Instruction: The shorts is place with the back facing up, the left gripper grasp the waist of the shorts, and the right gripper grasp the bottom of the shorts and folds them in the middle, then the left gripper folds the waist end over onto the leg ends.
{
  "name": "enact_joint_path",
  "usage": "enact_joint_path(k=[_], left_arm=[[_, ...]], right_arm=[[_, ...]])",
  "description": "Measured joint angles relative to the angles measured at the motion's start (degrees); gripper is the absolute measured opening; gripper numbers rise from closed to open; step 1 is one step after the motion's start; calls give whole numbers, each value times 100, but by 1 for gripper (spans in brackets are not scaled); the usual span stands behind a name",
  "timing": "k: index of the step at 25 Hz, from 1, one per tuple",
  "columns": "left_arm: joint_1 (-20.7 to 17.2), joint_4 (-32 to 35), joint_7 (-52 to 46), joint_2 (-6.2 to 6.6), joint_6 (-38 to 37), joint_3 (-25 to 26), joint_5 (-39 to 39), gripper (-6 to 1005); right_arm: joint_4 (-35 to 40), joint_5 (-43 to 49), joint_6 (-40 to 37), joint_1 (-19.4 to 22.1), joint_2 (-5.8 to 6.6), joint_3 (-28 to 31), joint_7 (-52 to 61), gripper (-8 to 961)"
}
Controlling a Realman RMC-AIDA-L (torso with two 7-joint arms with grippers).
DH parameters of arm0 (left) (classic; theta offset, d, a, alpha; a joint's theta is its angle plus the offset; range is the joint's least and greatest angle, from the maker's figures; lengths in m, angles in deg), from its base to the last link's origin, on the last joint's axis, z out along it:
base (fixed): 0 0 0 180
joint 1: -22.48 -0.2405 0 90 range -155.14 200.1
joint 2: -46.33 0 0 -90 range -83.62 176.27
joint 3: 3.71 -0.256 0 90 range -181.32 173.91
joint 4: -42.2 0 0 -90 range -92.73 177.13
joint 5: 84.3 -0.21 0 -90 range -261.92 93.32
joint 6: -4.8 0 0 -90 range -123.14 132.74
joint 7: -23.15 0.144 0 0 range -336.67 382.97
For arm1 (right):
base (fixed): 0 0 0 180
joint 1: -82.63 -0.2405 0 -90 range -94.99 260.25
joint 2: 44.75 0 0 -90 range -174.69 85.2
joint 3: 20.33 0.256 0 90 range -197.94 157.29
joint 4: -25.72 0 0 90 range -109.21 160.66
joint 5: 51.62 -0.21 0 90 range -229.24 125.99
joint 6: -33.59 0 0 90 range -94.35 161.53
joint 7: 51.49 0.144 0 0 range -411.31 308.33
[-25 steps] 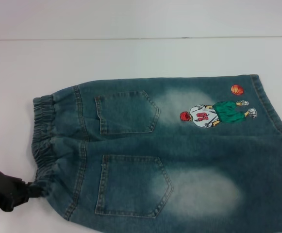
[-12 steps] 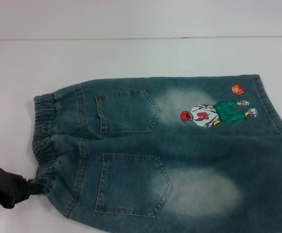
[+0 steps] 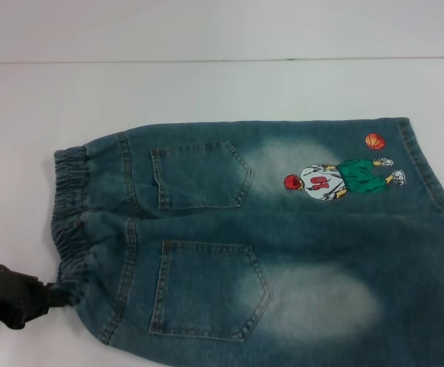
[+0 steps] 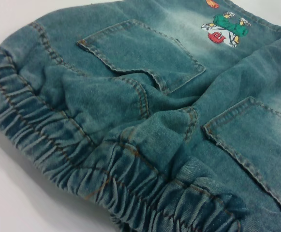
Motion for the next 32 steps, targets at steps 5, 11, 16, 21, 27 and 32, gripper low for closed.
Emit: enact_joint_path(k=[5,11,16,21,27,32], left_arm=[[-40,0,12,-7,0,0,11,80],[-48,0,16,-7,0,0,2,80],[-46,0,17,-7,-1,1,3,80],[-37,0,28,-7,-4,0,5,80],[-33,0,40,-8,-2,0,7,80],[-32,0,53,-7,66,0,3,79]], right_arm=[[-177,40,62,-68,-9,-12,9,852],[-151,195,87,-83,-7,-22,117,851],[-195,225,119,-113,-8,-27,113,851],[-437,187,243,-217,-10,-25,76,852],[-469,-170,88,-265,25,73,-79,803],[-488,-243,118,-290,48,101,-78,717]])
